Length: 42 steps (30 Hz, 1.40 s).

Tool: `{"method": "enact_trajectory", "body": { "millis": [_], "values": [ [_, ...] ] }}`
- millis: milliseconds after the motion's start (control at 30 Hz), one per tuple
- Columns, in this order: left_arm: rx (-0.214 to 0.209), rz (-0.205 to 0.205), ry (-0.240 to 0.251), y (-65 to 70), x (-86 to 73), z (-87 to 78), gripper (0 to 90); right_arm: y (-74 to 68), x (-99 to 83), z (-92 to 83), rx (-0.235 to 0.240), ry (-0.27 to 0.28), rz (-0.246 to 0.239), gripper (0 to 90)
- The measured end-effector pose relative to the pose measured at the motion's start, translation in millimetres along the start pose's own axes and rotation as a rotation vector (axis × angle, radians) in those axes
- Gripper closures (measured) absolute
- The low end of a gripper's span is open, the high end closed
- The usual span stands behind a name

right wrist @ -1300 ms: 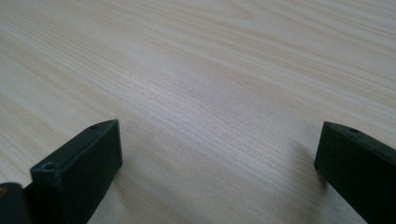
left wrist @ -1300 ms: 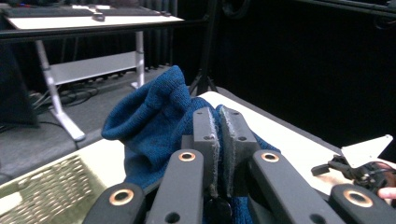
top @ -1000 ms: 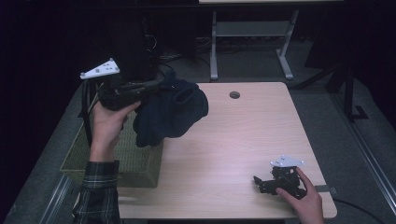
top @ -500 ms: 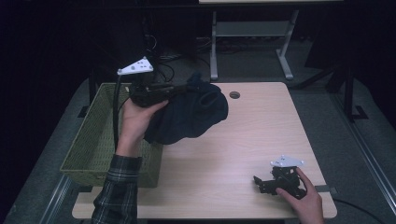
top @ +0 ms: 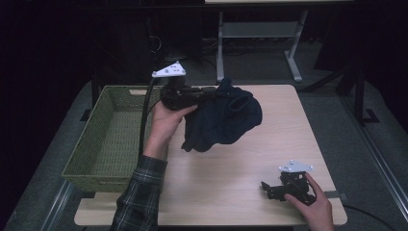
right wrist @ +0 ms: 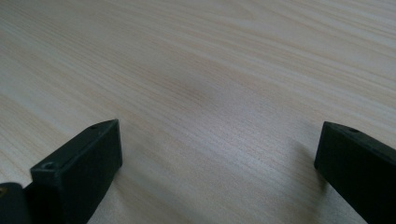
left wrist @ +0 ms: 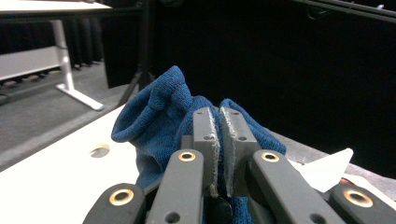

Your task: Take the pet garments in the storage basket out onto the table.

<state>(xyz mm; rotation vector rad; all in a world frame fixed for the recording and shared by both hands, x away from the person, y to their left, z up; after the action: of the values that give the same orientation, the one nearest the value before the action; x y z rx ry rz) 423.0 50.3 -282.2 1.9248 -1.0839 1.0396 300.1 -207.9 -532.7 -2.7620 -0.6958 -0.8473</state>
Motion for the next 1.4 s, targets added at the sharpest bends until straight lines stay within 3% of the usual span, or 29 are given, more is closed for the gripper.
{"method": "enact_trajectory", "body": {
  "millis": [167,300,433,767,1000,1067,1267,1300,1367,1400],
  "values": [
    [-0.039,0.012,-0.028,0.0,-11.7,37.6,85.1,-0.7,-0.4,-0.2,0.002,-0.003,0.006,0.4],
    [-0.049,0.012,-0.034,-1.6,-18.2,54.3,85.1,-0.9,-0.6,-0.4,0.003,-0.005,0.008,0.4],
    [-0.047,0.011,-0.05,-5.4,-29.8,81.2,85.0,-0.9,-0.6,-0.3,0.003,-0.004,0.008,0.4],
    [-0.045,-0.001,-0.073,-7.1,-52.2,125.9,84.8,-0.4,-0.3,-0.2,0.001,-0.001,0.002,0.5],
    [-0.054,-0.034,-0.116,-8.0,-72.3,146.6,83.3,-0.6,-0.5,-0.3,0.001,-0.002,0.003,0.4],
    [-0.055,-0.036,-0.149,-8.1,-80.7,152.4,78.0,-1.0,-0.7,-0.4,0.003,-0.004,0.009,0.4],
    [-0.034,-0.039,-0.158,-13.7,-84.5,153.8,70.6,-1.0,-0.7,-0.5,0.003,-0.005,0.008,0.4],
    [-0.029,-0.041,-0.16,-14.6,-85.4,153.9,62.1,-1.0,-0.7,-0.4,0.003,-0.005,0.008,0.4],
    [-0.005,-0.051,-0.165,-17.3,-87.1,153.9,59.0,-1.0,-0.7,-0.4,0.003,-0.005,0.008,0.4],
    [-0.002,-0.059,-0.169,-18.2,-87.9,153.7,51.3,-1.0,-0.7,-0.4,0.003,-0.004,0.008,0.4]
  ]
}}
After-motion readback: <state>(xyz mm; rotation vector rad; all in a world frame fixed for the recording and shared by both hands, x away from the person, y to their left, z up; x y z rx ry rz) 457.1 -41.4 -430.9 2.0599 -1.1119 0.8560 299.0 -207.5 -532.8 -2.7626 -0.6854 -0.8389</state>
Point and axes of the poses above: each handheld gripper's, and its own axes: z roughly forward along the jaws, x roughly out of its top, y roughly to its right, the point moved 7 cm from there along z, roughly forward along the jaws, and after that the axes turned 10 degrees about -y, right-handed, at the moved point
